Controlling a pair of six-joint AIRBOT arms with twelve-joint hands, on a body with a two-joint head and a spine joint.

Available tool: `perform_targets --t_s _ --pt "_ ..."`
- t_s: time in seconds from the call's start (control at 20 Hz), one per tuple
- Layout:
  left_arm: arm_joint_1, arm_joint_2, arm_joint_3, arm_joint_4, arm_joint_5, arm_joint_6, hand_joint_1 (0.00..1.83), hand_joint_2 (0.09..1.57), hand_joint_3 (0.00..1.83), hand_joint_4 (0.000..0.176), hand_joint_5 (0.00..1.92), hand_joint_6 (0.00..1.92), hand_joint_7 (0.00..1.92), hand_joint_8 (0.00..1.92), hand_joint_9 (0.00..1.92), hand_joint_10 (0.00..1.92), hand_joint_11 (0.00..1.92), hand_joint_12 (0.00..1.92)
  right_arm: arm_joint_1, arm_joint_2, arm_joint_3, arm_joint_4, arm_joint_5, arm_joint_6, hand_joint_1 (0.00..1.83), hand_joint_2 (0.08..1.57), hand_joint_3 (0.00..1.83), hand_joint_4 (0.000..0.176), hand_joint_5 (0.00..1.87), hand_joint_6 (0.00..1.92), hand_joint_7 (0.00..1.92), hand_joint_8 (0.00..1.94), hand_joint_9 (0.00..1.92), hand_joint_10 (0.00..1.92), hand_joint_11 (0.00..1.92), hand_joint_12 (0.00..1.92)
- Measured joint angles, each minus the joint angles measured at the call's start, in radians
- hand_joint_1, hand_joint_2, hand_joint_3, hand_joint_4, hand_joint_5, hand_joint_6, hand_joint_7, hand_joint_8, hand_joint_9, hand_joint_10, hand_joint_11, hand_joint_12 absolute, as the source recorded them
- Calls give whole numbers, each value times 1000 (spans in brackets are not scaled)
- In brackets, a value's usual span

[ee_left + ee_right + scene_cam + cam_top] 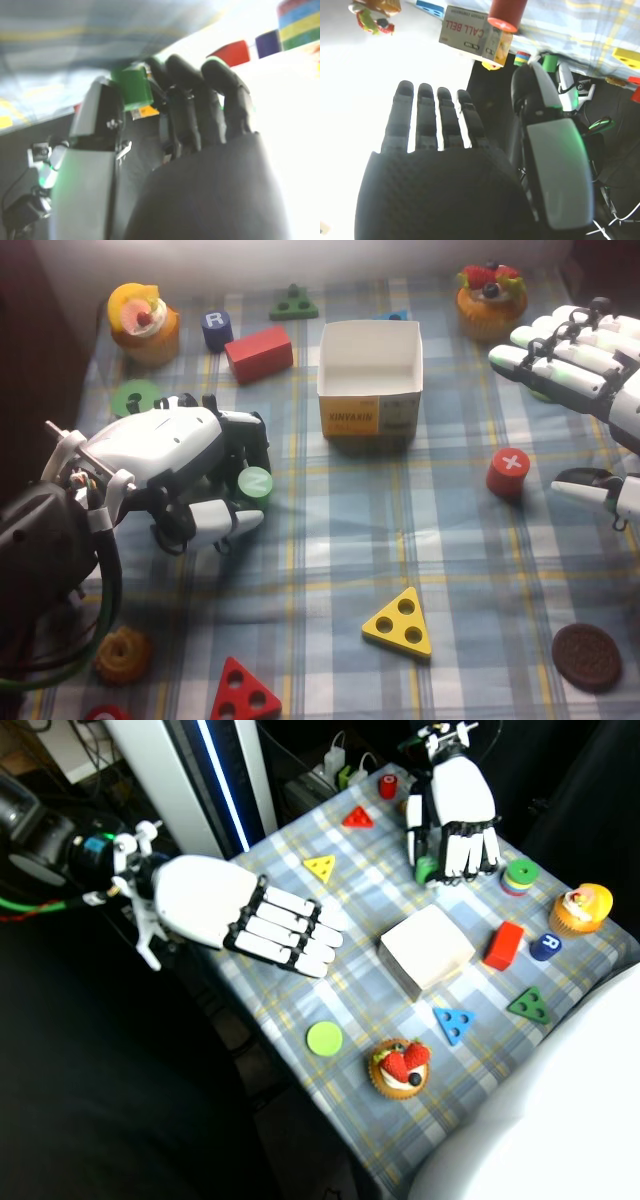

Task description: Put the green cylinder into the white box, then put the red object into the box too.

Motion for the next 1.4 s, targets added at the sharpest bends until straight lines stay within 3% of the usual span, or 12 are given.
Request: perform_targets --t_s 0.1,0.2,0.35,0.4,0.45,0.7,0.8,0.9,1.0,1.15,1.3,1.4 --pt "-2 -1 0 -9 9 1 1120 1305 1 0 595 1405 710 1580 377 1300 0 1779 -1 0 0 2 0 3 637 1302 4 0 0 0 0 0 0 0 1 1" --pt "-8 6 -24 9 3 7 1185 1262 0 0 701 1202 753 1604 420 1617 96 1915 -5 0 0 3 2 6 619 1304 4 0 0 0 0 0 0 0 12 6" --pt "-19 43 -89 78 -34 3 1196 1248 0 0 714 1187 785 1570 465 1762 128 1921 -5 0 0 3 5 11 624 1305 4 0 0 0 0 0 0 0 6 5" --pt "-27 53 -98 84 -50 4 1189 1266 3 0 706 1165 733 1679 570 1889 260 1921 -5 0 0 3 5 13 648 1299 0 0 0 0 0 0 0 0 12 9" --pt "-40 64 -104 99 -75 8 1180 1283 5 0 674 1206 707 1723 563 1915 232 1921 -5 0 0 3 5 14 658 1296 0 0 0 0 0 0 0 0 20 15" --pt "-140 56 -86 155 -127 5 1199 1255 0 0 652 1273 816 1530 495 1843 69 1921 -5 0 0 2 6 17 632 1304 3 0 0 0 0 0 0 0 7 22" --pt "-176 37 -66 164 -113 5 1205 1247 0 0 681 1229 819 1533 507 1884 78 1921 -5 0 0 3 6 18 643 1300 0 0 0 0 0 0 0 0 0 250" --pt "-214 18 -42 167 -93 5 1212 1209 0 0 753 1168 879 1397 527 1571 3 1921 -5 0 0 2 7 19 639 1300 0 0 0 0 0 0 0 0 0 490" --pt "-270 -18 5 164 -60 6 1199 1212 0 0 763 1157 853 1420 502 1540 68 1921 -5 0 0 2 7 22 651 1291 0 0 0 0 0 0 7 7 0 767" --pt "-334 -76 76 139 -13 5 1189 1198 1 0 787 1171 868 1341 388 1393 1 1921 -6 0 0 2 14 22 678 1281 0 0 0 0 0 0 12 35 0 967" --pt "-362 -143 157 85 59 5 1225 1163 0 0 865 1019 937 1286 469 1374 0 1921 -8 0 0 2 17 22 694 1278 0 0 0 0 0 0 0 73 0 1087" --pt "-366 -181 215 30 102 6 1199 1194 7 0 757 1182 887 1318 403 1272 0 1916 -8 0 0 1 18 22 696 1285 2 0 0 0 0 0 0 40 0 1089"
